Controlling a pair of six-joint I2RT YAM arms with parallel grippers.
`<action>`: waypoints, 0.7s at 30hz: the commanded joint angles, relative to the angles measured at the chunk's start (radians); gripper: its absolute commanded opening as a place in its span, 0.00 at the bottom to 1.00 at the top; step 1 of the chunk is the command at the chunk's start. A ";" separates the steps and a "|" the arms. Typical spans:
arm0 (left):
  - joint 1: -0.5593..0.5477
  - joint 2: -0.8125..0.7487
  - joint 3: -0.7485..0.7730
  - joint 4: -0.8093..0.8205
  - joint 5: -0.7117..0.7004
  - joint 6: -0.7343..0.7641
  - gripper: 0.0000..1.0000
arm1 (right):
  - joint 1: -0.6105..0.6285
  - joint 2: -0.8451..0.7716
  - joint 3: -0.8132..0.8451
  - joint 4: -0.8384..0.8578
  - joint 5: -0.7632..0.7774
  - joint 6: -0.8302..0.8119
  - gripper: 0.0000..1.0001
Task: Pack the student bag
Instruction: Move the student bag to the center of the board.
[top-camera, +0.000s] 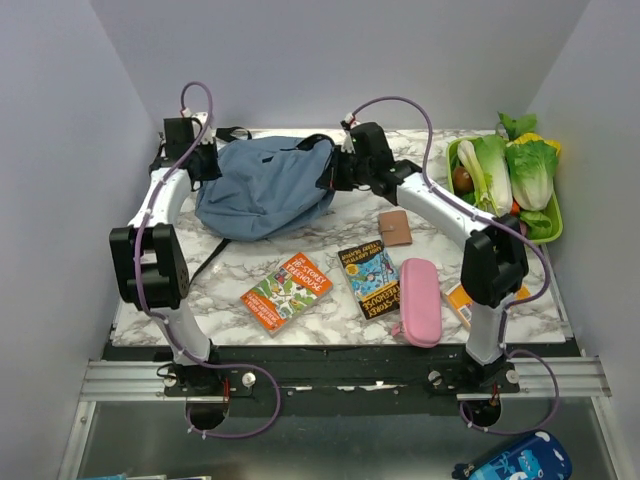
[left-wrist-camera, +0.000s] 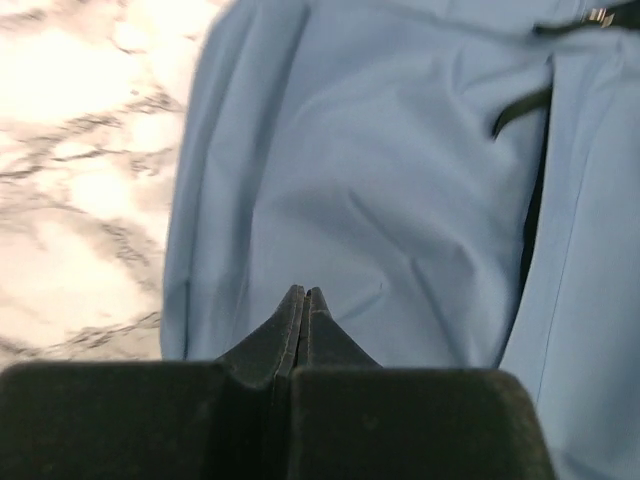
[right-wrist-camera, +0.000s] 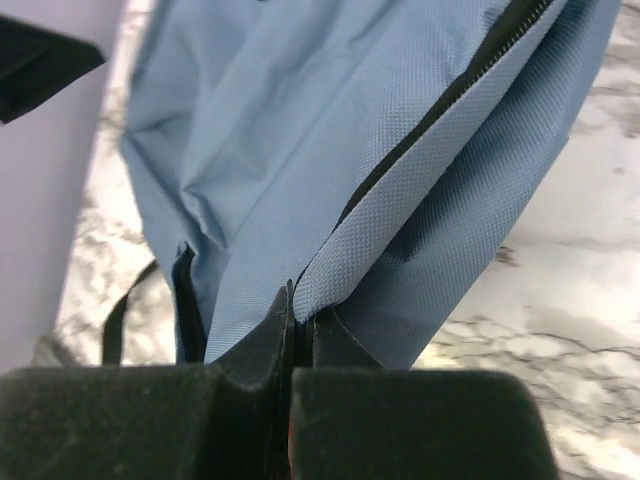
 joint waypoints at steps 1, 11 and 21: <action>0.045 -0.138 -0.036 -0.025 0.046 -0.003 0.00 | 0.058 -0.125 -0.019 0.011 -0.101 0.017 0.01; 0.041 -0.342 -0.271 -0.097 0.175 0.172 0.11 | 0.289 -0.370 -0.549 -0.035 0.254 0.163 0.01; -0.100 -0.320 -0.248 -0.249 0.287 0.504 0.82 | 0.308 -0.401 -0.591 -0.173 0.312 0.028 0.72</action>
